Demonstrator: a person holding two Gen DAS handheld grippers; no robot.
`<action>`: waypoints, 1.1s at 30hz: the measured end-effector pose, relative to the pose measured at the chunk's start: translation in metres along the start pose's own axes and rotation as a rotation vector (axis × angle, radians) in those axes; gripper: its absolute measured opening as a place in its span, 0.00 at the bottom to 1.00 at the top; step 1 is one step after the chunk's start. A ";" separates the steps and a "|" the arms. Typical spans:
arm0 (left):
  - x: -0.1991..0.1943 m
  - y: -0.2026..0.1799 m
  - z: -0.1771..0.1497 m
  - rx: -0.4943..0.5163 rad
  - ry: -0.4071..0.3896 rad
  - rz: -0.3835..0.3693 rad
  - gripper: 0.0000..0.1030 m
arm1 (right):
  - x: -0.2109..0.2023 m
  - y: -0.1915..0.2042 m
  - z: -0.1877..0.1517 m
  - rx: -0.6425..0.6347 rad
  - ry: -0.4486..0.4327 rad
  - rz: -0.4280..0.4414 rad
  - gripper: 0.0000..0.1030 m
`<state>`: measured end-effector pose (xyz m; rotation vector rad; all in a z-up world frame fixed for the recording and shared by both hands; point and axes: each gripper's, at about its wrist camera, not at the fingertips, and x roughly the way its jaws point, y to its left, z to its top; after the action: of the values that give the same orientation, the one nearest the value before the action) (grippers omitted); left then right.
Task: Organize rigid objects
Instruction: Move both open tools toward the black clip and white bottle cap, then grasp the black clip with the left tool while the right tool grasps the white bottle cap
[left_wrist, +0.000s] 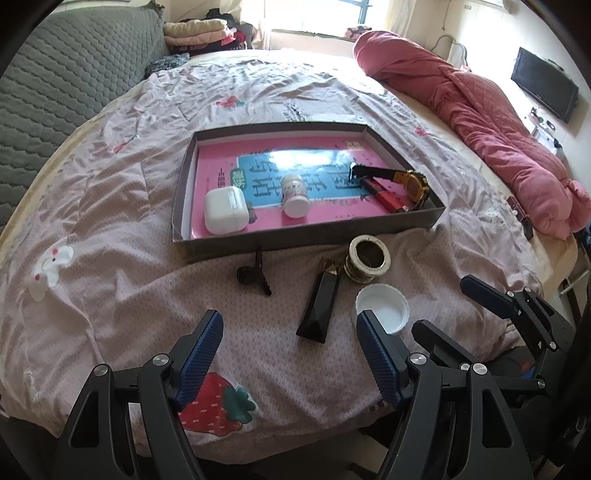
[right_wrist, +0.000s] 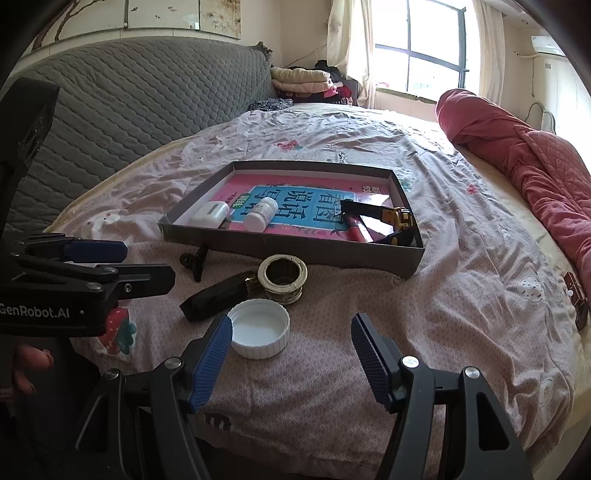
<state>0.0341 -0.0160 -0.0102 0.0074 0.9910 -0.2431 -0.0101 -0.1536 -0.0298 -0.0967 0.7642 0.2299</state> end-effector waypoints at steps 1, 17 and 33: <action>0.001 0.000 -0.001 -0.002 0.005 -0.002 0.74 | 0.001 0.001 -0.001 -0.005 0.004 0.000 0.65; 0.021 0.000 -0.005 0.002 0.048 0.016 0.74 | 0.016 0.013 -0.009 -0.038 0.070 0.037 0.64; 0.070 -0.005 0.004 0.027 0.116 0.010 0.73 | 0.050 0.022 -0.012 -0.054 0.115 0.031 0.64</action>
<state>0.0724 -0.0355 -0.0652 0.0510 1.1025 -0.2487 0.0114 -0.1259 -0.0727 -0.1503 0.8745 0.2759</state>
